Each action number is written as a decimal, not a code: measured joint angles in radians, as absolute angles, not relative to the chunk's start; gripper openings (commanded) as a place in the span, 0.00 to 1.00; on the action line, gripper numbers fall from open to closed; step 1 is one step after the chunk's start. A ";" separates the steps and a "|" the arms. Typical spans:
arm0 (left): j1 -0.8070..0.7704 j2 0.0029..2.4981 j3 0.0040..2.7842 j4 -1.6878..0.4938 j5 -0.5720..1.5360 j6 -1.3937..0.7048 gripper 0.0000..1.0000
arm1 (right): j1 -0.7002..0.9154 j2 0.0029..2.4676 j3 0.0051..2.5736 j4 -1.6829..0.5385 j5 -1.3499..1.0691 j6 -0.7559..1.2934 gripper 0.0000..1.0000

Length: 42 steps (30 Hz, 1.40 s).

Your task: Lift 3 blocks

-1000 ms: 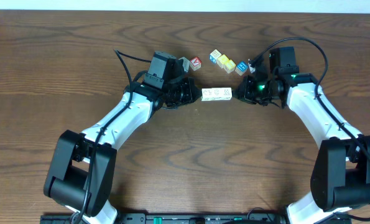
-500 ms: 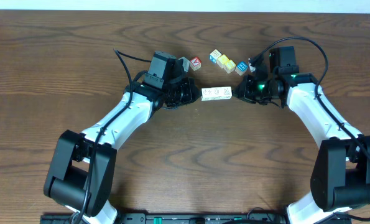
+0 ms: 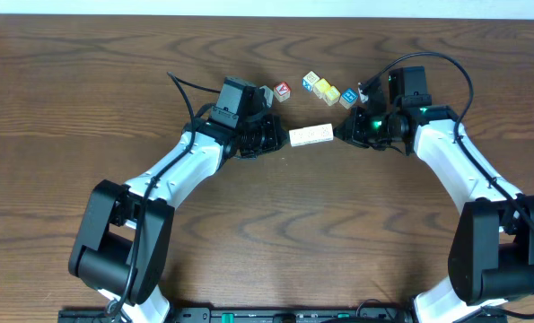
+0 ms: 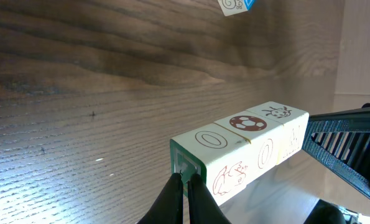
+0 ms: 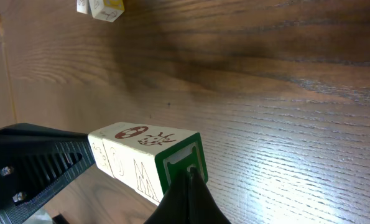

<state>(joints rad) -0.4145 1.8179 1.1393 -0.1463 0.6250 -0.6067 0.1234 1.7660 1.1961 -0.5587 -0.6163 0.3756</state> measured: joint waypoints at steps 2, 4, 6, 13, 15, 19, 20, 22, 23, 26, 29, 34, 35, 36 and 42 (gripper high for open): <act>-0.414 1.819 1.139 -0.146 0.625 -0.607 0.07 | 0.123 1.766 1.196 -0.556 -0.616 0.376 0.01; -0.414 1.824 1.139 -0.146 0.624 -0.607 0.07 | 0.125 1.766 1.196 -0.556 -0.616 0.376 0.01; -0.414 1.832 1.139 -0.147 0.624 -0.607 0.07 | 0.126 1.766 1.196 -0.556 -0.616 0.376 0.01; -0.416 1.853 1.139 -0.147 0.624 -0.607 0.07 | 0.128 1.766 1.195 -0.556 -0.620 0.376 0.01; -0.416 1.853 1.139 -0.147 0.624 -0.607 0.07 | 0.128 1.766 1.195 -0.557 -0.619 0.375 0.01; -0.416 1.853 1.139 -0.147 0.624 -0.607 0.07 | 0.128 1.766 1.195 -0.556 -0.619 0.376 0.01; -0.416 1.853 1.139 -0.147 0.624 -0.607 0.07 | 0.128 1.766 1.195 -0.557 -0.618 0.375 0.01; -0.416 1.853 1.139 -0.145 0.627 -0.607 0.07 | 0.130 1.766 1.195 -0.560 -0.608 0.375 0.01; -0.416 1.853 1.139 -0.145 0.628 -0.607 0.07 | 0.132 1.766 1.194 -0.560 -0.604 0.375 0.01; -0.416 1.853 1.139 -0.146 0.628 -0.607 0.07 | 0.142 1.767 1.194 -0.560 -0.582 0.375 0.01; -0.416 1.853 1.137 -0.146 0.625 -0.607 0.07 | 0.149 1.778 1.194 -0.555 -0.562 0.375 0.01; -0.416 1.853 1.135 -0.146 0.625 -0.607 0.07 | 0.153 1.817 1.193 -0.540 -0.543 0.376 0.01; -0.416 1.853 1.135 -0.145 0.626 -0.607 0.07 | 0.153 1.824 1.192 -0.538 -0.541 0.376 0.01; -0.416 1.853 1.135 -0.145 0.626 -0.607 0.07 | 0.154 1.827 1.190 -0.538 -0.541 0.376 0.01; -0.416 1.860 1.135 -0.144 0.626 -0.607 0.07 | 0.163 1.834 1.183 -0.539 -0.524 0.375 0.01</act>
<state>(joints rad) -0.4160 1.8603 1.1355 -0.1440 0.6258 -0.6071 0.1631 1.8343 1.1831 -0.5392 -0.5243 0.3752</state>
